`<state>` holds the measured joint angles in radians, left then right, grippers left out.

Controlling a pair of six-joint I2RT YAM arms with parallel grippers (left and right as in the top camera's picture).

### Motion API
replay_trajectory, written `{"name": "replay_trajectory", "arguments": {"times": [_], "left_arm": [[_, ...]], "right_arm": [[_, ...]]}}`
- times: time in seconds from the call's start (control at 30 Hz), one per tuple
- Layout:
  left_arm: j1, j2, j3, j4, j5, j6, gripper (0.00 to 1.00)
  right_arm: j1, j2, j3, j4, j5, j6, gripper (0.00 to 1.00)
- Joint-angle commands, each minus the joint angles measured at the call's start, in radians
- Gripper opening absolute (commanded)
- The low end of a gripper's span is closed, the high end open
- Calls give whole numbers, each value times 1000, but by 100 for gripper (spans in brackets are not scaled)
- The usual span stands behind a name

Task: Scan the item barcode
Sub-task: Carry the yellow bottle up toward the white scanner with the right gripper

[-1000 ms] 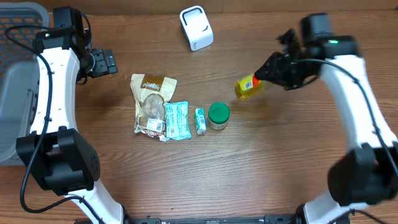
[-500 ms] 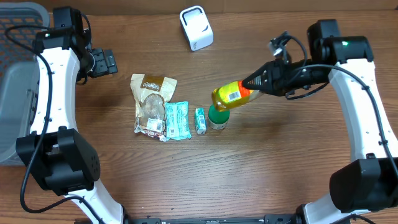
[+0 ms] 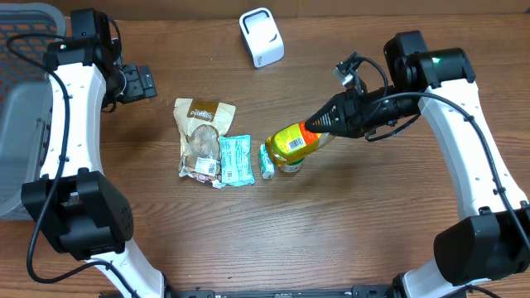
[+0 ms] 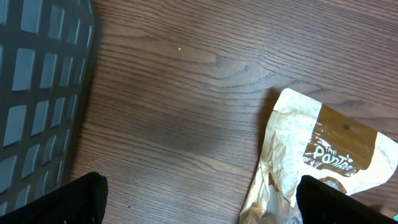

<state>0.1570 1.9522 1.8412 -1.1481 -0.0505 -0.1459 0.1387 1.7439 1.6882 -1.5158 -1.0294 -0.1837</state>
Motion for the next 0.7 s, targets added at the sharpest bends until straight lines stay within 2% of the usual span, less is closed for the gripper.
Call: {"name": "replay_trajectory", "arguments": {"times": [0.0,0.47,0.67], "left_arm": [[-7,-10,10,1,-9,19,100],[-7,-10,10,1,-9,19,99],[-7,-10,10,1,-9,19,100]], "right_arm": [[5,-10,19,-2,-50,-8,15],[5,-10,19,-15,-50,-9,13],[5,-10,19,34,-37,-9,12]]}}
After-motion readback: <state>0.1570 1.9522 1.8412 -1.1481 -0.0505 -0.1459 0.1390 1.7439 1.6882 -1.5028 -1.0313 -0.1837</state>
